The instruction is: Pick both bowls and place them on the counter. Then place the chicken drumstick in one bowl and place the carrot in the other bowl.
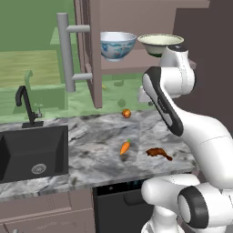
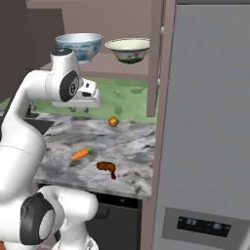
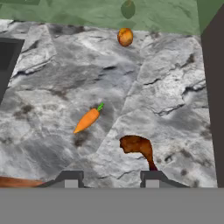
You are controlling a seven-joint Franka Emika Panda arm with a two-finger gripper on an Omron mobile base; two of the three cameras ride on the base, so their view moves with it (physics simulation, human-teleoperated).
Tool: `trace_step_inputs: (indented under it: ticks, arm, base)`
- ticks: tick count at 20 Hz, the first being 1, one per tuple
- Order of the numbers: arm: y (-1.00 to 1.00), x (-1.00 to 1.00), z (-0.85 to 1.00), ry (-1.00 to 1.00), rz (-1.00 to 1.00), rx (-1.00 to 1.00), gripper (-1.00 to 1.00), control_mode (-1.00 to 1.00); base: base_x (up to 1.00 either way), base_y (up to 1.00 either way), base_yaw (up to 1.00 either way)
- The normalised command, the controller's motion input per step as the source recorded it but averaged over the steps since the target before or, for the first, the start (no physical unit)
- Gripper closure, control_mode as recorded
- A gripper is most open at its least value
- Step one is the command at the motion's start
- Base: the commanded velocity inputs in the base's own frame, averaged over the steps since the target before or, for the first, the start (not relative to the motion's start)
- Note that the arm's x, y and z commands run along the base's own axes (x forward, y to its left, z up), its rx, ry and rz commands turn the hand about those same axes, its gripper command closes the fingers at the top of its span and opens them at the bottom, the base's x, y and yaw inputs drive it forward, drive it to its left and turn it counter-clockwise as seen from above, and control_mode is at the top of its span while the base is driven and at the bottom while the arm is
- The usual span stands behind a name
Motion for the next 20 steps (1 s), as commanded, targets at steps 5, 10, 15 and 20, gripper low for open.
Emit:
trace_step_inputs:
  ticks: [5, 10, 15, 20]
  arm:
    - [-0.02, -0.07, -0.09, -0.04, 0.01, 0.0, -1.0, -1.0]
    - [-0.32, -0.3, -0.09, -0.19, 0.26, 0.01, -1.0, -1.0]
    - [-0.08, -0.38, -0.03, -0.34, 0.35, -0.04, -1.0, -1.0]
    - [-0.12, -0.27, 0.19, -0.3, 0.26, -0.05, -1.0, -1.0]
  base:
    - [0.0, 0.0, 0.0]
    - [0.0, 0.0, 0.0]
    - [0.0, 0.0, 0.0]
    - [0.0, 0.0, 0.0]
